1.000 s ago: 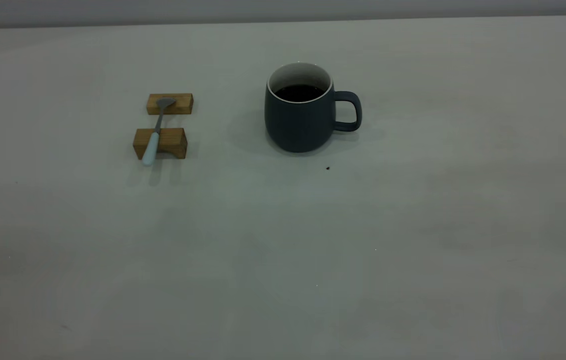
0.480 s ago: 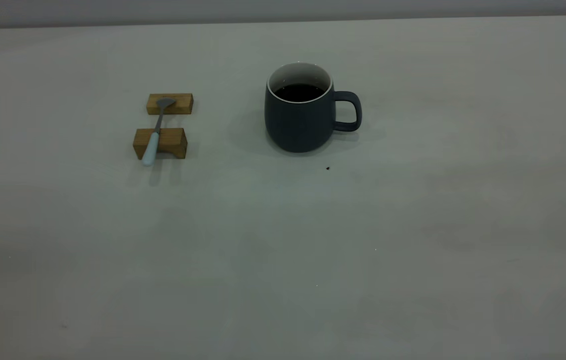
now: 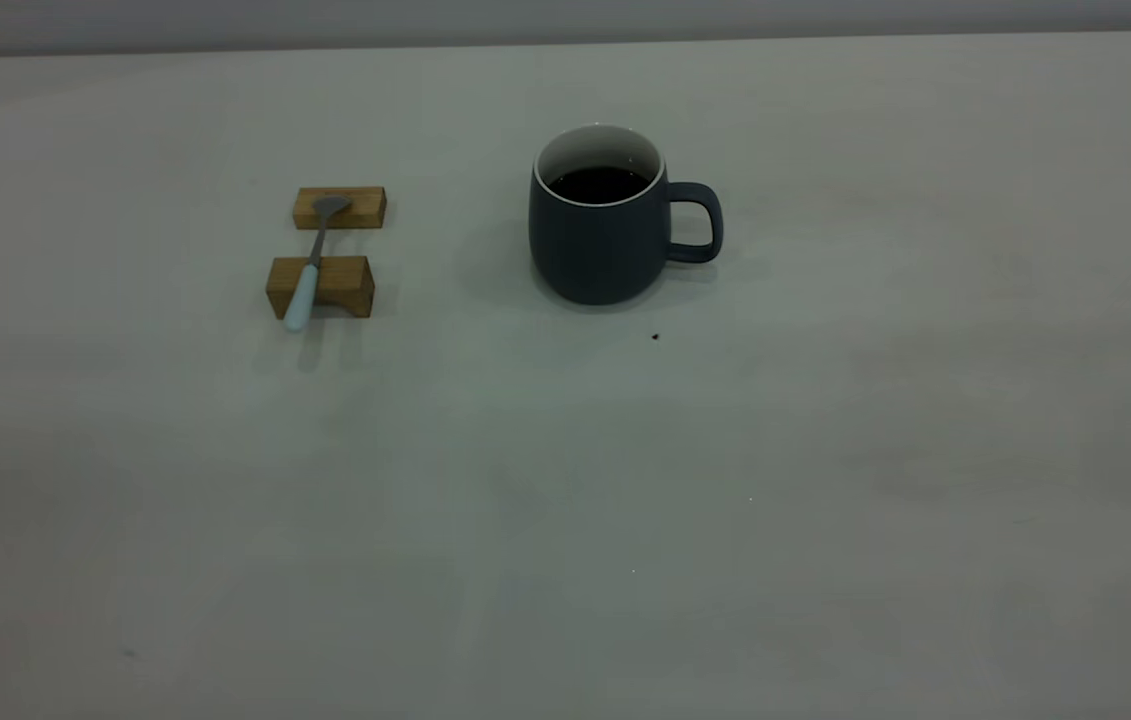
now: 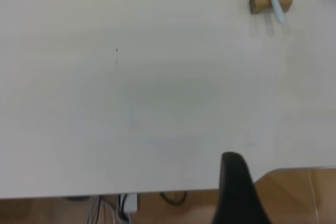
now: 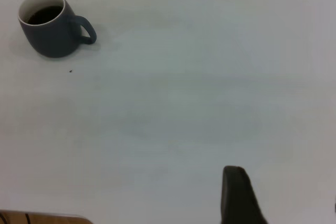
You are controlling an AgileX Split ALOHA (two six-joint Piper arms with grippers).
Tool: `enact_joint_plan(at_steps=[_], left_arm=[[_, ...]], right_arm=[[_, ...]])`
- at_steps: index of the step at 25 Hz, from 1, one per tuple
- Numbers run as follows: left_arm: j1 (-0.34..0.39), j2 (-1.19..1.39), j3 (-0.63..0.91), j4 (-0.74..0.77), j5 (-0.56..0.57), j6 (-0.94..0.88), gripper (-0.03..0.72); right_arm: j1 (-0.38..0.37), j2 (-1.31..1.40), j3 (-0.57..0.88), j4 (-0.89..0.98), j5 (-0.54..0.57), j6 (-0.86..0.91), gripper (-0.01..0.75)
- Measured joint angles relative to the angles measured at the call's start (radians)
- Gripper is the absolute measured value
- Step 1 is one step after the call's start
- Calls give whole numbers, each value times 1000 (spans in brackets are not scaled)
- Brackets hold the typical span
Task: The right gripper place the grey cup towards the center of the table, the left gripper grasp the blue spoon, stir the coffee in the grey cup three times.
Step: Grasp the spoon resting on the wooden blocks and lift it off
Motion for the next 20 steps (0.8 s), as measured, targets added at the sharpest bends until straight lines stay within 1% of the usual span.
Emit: enact_joint_plan(at_steps=[2, 4, 9, 15, 17, 20], left_arm=[[0, 126, -20, 0, -47, 0, 578], [0, 252, -42, -1, -104, 0, 594], [0, 593, -92, -5, -235, -1, 594], [-4, 966, -184, -93, -400, -1, 595], [-23, 1092, -222, -106, -438, -1, 595], [-82, 1270, -291, -114, -499, -22, 595]], right_arm=[[0, 0, 0, 0, 0, 0, 474], [0, 0, 0, 0, 0, 0, 474], [0, 0, 0, 0, 0, 0, 474], [0, 0, 0, 0, 0, 0, 474], [0, 0, 0, 0, 0, 0, 474], [0, 0, 0, 0, 0, 0, 474]])
